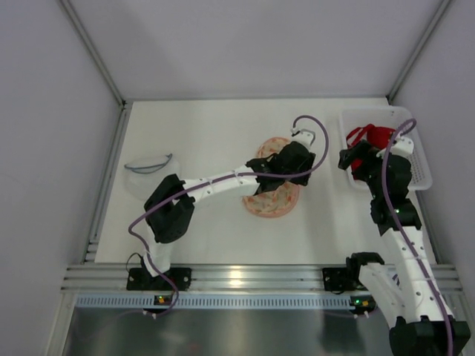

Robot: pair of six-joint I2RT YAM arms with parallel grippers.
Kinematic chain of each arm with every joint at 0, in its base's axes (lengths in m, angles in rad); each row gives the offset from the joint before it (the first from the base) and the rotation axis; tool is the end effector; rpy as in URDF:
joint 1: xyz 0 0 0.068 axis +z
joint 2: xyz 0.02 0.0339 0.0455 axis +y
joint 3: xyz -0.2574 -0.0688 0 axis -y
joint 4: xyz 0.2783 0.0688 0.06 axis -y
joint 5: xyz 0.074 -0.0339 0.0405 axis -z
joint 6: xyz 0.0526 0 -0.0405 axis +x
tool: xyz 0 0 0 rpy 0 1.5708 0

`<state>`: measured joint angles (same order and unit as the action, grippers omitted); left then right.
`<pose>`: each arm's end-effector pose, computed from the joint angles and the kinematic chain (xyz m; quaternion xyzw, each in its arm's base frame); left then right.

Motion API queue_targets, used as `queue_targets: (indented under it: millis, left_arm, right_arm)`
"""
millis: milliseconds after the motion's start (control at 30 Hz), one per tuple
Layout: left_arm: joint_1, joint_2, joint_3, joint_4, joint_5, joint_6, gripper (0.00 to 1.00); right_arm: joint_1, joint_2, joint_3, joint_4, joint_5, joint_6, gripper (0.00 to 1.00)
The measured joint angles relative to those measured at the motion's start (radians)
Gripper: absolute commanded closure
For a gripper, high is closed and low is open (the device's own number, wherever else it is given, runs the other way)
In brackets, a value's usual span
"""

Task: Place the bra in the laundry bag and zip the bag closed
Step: Close the laundry bag at the center of the board, then adjust the laundry bag at the center of the board.

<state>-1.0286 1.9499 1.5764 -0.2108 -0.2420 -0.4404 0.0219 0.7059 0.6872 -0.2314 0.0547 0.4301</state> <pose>0.2691 -0.4223 0.2380 0.1988 0.8534 -0.2361 0.4201 0.2261 0.0021 0.3040 0.1764 0.7697 0.1163 0.6024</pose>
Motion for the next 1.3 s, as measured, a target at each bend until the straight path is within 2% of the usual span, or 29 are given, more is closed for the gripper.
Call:
queue_targets:
  millis: [33, 233, 300, 367, 400, 567, 600, 667, 700, 733, 767, 800, 900, 1033, 1300]
  left_arm:
    - [0.0, 0.003, 0.0, 0.003, 0.011, 0.0, 0.02]
    - [0.003, -0.022, -0.063, 0.013, -0.034, -0.011, 0.02]
    - [0.012, -0.057, -0.11, 0.01, -0.058, -0.019, 0.09]
    - [0.04, -0.1, -0.158, 0.01, -0.063, -0.04, 0.24]
    - [0.064, -0.119, -0.176, 0.011, -0.057, -0.052, 0.42]
    - [0.212, -0.159, -0.258, 0.048, -0.035, -0.096, 0.67]
    - [0.23, -0.158, -0.273, 0.051, -0.033, -0.1, 0.69]
    - [0.241, -0.157, -0.298, 0.052, -0.032, -0.115, 0.85]
    - [0.238, -0.156, -0.309, 0.053, -0.029, -0.12, 0.93]
    - [0.234, -0.156, -0.316, 0.053, -0.028, -0.124, 1.0]
    - [0.232, -0.156, -0.325, 0.057, -0.028, -0.133, 1.0]
    - [0.23, -0.156, -0.335, 0.06, -0.024, -0.137, 1.0]
    - [0.241, -0.156, -0.359, 0.061, -0.013, -0.138, 1.0]
    - [0.273, -0.157, -0.373, 0.066, -0.009, -0.133, 1.0]
    - [0.288, -0.157, -0.374, 0.084, 0.024, -0.121, 0.99]
  right_arm:
    - [0.0, 0.008, -0.002, -0.005, -0.001, -0.001, 0.01]
    - [0.0, 0.019, -0.016, -0.023, -0.013, -0.007, 0.01]
    - [0.0, 0.031, -0.018, -0.02, -0.047, -0.016, 0.01]
    - [0.0, 0.056, -0.018, -0.008, -0.097, -0.028, 0.01]
    - [-0.001, 0.077, -0.018, 0.001, -0.129, -0.035, 0.01]
    - [0.026, 0.214, -0.008, 0.041, -0.238, -0.051, 0.11]
    - [0.05, 0.247, -0.001, 0.046, -0.237, -0.053, 0.2]
    - [0.117, 0.32, 0.02, 0.069, -0.237, -0.056, 0.32]
    - [0.152, 0.36, 0.033, 0.083, -0.241, -0.055, 0.47]
    - [0.175, 0.392, 0.043, 0.096, -0.241, -0.06, 0.54]
    - [0.197, 0.425, 0.054, 0.11, -0.241, -0.058, 0.6]
    - [0.216, 0.456, 0.061, 0.124, -0.237, -0.057, 0.72]
    - [0.253, 0.547, 0.084, 0.139, -0.218, -0.055, 0.83]
    - [0.269, 0.638, 0.089, 0.146, -0.194, -0.05, 0.87]
    - [0.319, 0.747, 0.094, 0.207, -0.21, -0.045, 0.87]
